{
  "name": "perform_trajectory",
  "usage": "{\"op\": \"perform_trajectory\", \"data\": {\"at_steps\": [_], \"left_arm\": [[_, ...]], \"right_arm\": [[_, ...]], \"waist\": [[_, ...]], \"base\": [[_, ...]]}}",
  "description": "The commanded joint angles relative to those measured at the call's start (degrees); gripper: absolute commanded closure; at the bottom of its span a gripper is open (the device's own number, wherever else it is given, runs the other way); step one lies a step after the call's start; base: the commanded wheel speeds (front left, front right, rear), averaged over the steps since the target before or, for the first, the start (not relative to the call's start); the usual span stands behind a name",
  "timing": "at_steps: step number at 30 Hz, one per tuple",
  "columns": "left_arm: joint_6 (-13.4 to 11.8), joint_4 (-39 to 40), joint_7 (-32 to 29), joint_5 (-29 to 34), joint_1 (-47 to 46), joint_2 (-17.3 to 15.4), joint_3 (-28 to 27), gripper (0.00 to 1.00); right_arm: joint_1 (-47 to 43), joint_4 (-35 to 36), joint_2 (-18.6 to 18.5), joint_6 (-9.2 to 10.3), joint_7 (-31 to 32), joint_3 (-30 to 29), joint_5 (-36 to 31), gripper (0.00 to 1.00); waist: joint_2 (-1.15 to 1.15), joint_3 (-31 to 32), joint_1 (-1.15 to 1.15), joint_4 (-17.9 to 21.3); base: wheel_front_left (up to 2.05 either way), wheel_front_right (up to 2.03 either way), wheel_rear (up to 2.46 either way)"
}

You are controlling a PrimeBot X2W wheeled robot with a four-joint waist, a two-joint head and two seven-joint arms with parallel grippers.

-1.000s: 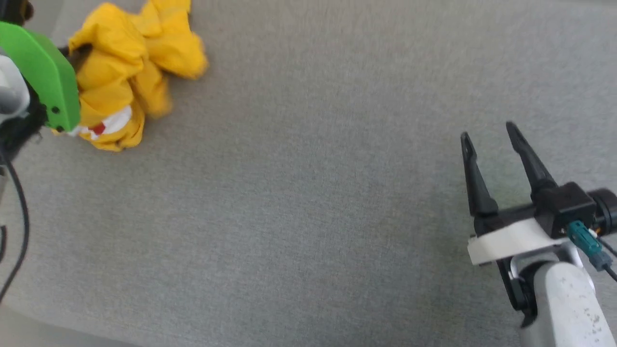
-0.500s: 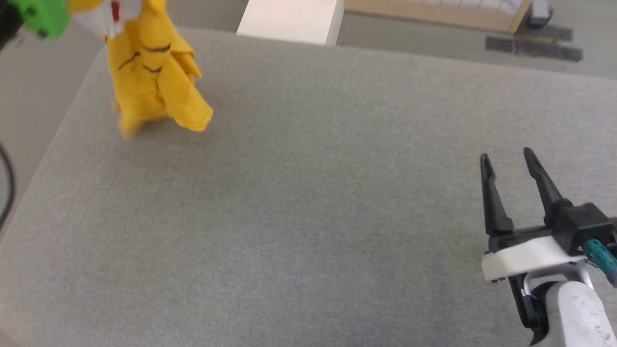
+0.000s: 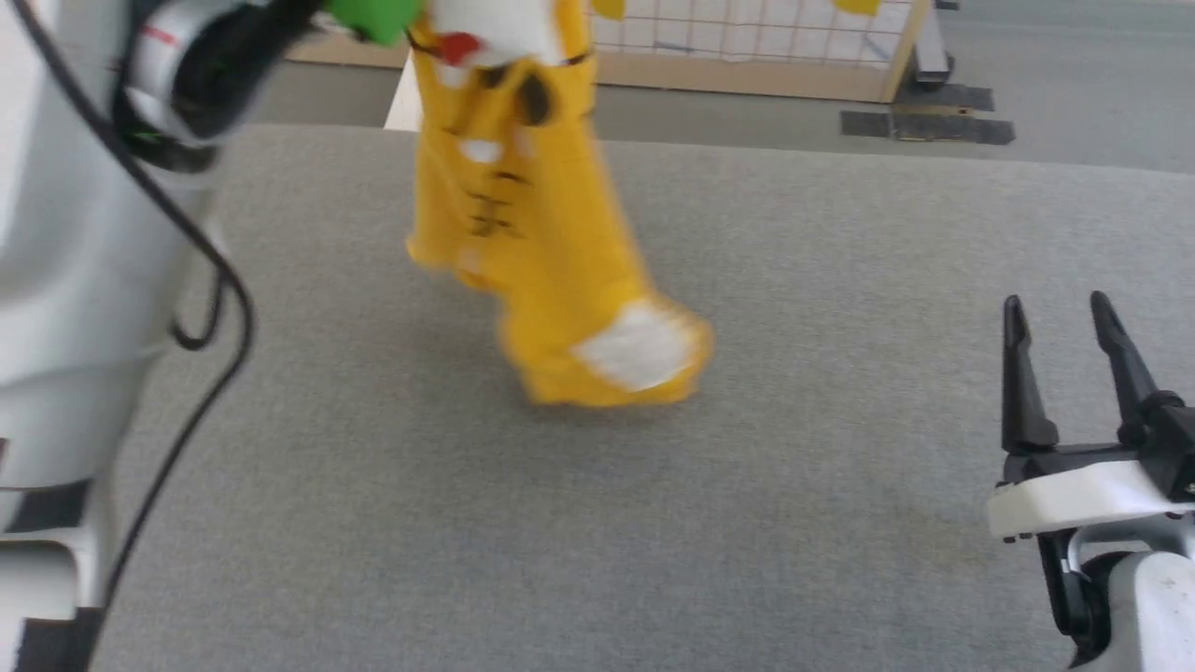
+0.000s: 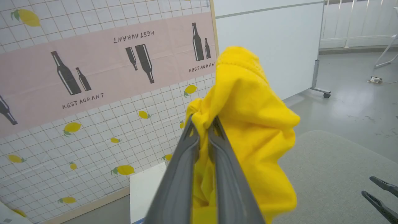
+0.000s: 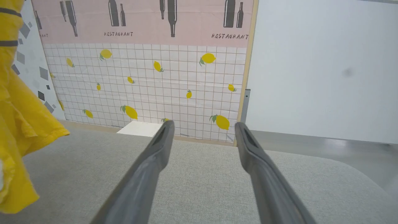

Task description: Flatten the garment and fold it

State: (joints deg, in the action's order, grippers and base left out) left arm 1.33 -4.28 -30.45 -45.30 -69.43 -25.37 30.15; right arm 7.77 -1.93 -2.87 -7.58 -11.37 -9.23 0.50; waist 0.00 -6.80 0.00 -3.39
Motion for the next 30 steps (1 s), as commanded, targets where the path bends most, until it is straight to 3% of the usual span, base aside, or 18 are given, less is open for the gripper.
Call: {"op": "perform_trajectory", "data": {"at_steps": [1, 7, 15, 25, 30], "left_arm": [[-0.66, 0.92, 0.55, -0.52, -0.79, 1.42, 0.39, 1.0], [-3.72, 2.98, 0.36, -1.65, 0.5, 6.92, 2.39, 1.0], [-4.74, 1.48, 2.91, -4.66, 10.0, 11.91, 5.77, 1.0], [-4.41, -12.29, 8.91, -1.37, 24.51, 6.24, 9.37, 1.0], [-4.33, -19.21, 10.28, -1.38, 29.64, 6.1, 10.98, 1.0]], "right_arm": [[-1.04, 0.4, 0.0, 0.09, -0.06, -0.63, -0.02, 0.0], [-1.12, 1.45, 0.0, 0.09, 0.3, -2.44, 0.05, 0.0], [-0.92, 1.91, 0.0, 0.09, 0.31, -2.9, 0.68, 0.0], [-0.55, 1.81, 0.0, 0.09, 0.73, -0.46, 1.09, 0.0], [-0.47, 1.92, 0.0, 0.09, 1.02, -0.1, 0.83, 0.0]], "waist": [[0.0, 0.57, 0.0, 1.62], [0.0, 0.12, 0.0, 3.6], [0.0, -1.24, 0.0, 6.04], [0.0, -5.14, 0.0, 9.65], [0.0, -6.67, 0.0, 10.12]], "base": [[0.0, 0.0, 0.0], [0.0, 0.0, 0.0], [0.0, 0.0, 0.0], [0.0, 0.0, 0.0], [0.0, 0.0, 0.0]]}}
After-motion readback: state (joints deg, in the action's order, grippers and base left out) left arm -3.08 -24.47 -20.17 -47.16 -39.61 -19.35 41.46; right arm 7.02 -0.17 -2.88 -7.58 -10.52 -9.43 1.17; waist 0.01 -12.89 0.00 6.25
